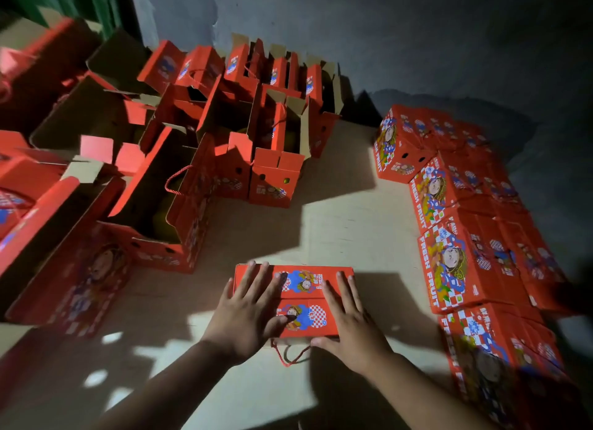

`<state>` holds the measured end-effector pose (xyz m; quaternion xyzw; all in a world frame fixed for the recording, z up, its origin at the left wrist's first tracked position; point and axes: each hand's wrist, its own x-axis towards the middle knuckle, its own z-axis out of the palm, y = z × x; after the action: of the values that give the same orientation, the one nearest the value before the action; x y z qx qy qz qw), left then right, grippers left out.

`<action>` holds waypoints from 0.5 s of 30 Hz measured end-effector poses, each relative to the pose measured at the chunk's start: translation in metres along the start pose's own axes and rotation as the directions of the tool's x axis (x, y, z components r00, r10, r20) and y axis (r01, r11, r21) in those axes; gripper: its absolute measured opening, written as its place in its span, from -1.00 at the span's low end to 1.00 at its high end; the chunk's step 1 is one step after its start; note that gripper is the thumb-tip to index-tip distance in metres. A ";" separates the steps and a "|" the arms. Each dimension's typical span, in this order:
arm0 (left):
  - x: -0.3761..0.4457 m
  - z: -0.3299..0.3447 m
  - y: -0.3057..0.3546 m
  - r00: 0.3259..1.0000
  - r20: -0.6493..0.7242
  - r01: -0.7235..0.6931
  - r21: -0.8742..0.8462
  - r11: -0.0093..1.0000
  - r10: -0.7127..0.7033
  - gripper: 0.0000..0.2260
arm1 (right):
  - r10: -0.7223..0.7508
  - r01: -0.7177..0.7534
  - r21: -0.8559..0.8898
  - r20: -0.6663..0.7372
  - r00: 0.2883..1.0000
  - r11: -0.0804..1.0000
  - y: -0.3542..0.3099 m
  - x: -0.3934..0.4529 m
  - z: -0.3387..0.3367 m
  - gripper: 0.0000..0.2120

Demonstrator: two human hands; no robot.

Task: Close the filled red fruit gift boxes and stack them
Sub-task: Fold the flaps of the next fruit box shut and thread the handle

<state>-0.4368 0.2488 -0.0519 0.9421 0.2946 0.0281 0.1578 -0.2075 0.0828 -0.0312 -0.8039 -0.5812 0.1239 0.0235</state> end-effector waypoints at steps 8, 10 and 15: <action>-0.017 0.013 0.001 0.956 -0.129 0.233 -0.217 0.948 -0.264 -0.34 | -0.009 0.010 0.007 -0.030 1.000 1.000 0.003 0.002 0.004 0.17; -0.022 0.018 0.003 0.928 -0.127 0.287 -0.354 0.890 -0.350 -0.40 | -0.005 0.006 0.034 -0.031 0.999 0.999 0.003 0.001 0.005 0.15; -0.023 0.016 0.005 0.917 -0.124 0.255 -0.547 0.797 -0.379 -0.46 | -0.024 0.033 0.151 -0.060 0.998 0.988 0.009 0.001 0.002 0.03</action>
<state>-0.4506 0.2273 -0.0649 0.7910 0.4464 0.1870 0.3743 -0.1996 0.0804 -0.0354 -0.7947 -0.5805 0.1441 0.1034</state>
